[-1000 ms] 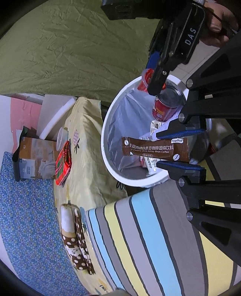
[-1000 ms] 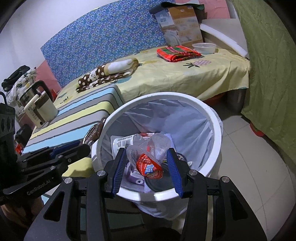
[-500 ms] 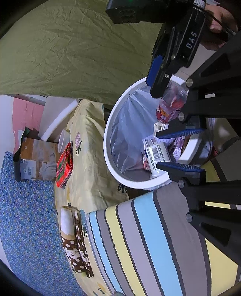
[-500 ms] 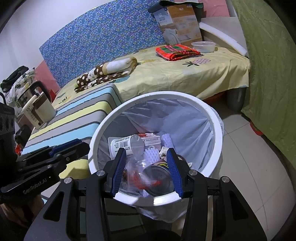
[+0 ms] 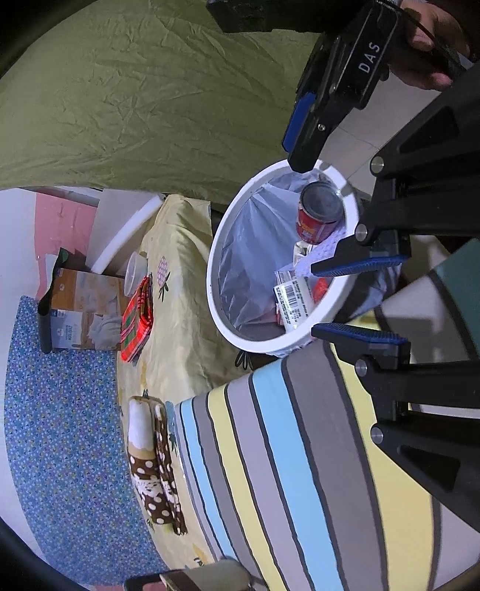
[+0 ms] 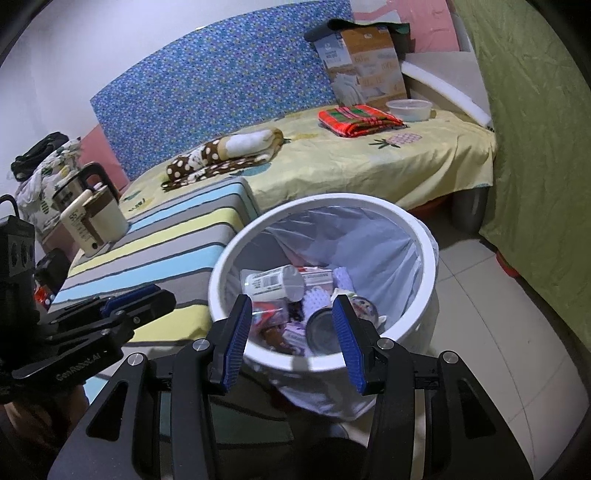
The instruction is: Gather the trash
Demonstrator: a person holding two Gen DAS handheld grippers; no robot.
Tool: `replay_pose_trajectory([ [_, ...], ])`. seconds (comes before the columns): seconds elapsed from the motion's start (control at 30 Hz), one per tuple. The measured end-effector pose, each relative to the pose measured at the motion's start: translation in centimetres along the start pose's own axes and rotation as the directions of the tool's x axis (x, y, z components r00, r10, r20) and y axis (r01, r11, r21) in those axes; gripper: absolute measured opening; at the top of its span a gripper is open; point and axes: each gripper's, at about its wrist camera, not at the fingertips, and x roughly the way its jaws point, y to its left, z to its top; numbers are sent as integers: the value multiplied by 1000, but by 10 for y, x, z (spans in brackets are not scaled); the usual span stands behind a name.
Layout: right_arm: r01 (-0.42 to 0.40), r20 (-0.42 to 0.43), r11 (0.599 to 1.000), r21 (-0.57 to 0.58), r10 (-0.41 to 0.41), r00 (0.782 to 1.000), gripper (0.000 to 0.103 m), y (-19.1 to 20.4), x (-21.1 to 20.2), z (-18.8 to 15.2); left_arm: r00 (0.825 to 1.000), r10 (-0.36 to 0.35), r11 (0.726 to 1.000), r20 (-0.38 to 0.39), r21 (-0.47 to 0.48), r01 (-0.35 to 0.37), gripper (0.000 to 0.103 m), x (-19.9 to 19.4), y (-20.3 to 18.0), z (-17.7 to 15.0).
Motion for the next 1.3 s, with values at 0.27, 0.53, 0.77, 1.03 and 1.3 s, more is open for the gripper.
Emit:
replay_pose_trajectory([
  [0.27,-36,5,998,-45,36,999,48,21,-15,-12,997,64,998,36,-3,-64,33,-38,0,-16],
  [0.53,-47,19,995,-93,49,999,48,39,-28,-25,989,126,992,71,-27,-125,45,-72,-1,-34],
  [0.77,-39,32,994,-107,43,999,48,48,-38,-36,981,171,985,93,-56,-166,45,-97,2,-49],
  [1.03,-26,55,991,-128,33,998,48,61,-47,-44,967,226,972,117,-86,-217,45,-120,9,-66],
  [1.3,-33,55,988,-149,42,998,48,69,-49,-48,956,264,963,128,-98,-253,45,-129,12,-75],
])
